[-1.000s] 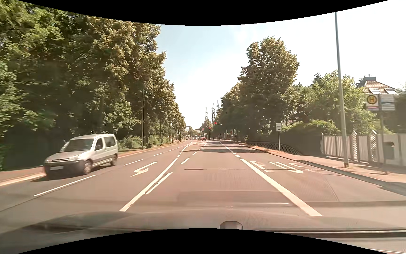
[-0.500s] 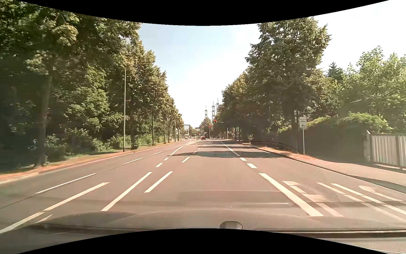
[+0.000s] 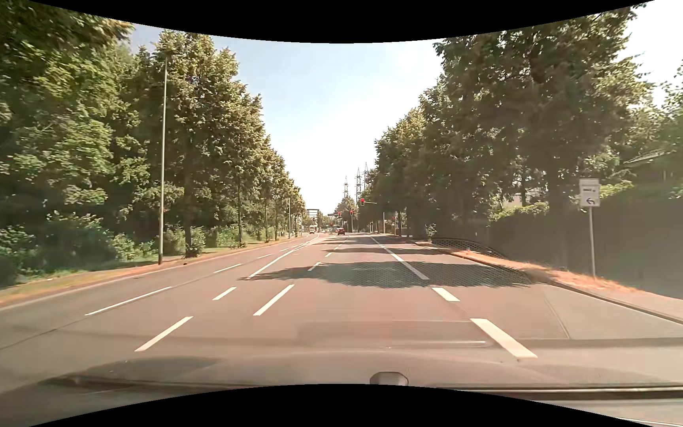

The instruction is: Follow the waypoints while adhering to traffic rules and regulations

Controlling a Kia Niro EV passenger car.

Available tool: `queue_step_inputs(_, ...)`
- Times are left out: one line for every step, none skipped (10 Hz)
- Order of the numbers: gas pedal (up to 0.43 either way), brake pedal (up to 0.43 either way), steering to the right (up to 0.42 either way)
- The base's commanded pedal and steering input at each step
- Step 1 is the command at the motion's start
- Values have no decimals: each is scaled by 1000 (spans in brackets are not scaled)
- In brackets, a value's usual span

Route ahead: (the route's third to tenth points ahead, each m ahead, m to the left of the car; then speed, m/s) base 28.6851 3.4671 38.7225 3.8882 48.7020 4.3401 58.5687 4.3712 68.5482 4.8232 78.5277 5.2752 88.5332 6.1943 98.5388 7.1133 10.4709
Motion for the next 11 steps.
queue_step_inputs(0, 18, -5)
queue_step_inputs(0, 18, -5)
queue_step_inputs(0, 18, -4)
queue_step_inputs(0, 18, -4)
queue_step_inputs(0, 18, -4)
queue_step_inputs(0, 18, -4)
queue_step_inputs(0, 18, -4)
queue_step_inputs(0, 18, -3)
queue_step_inputs(20, 18, -3)
queue_step_inputs(28, 18, -4)
queue_step_inputs(47, 18, -5)
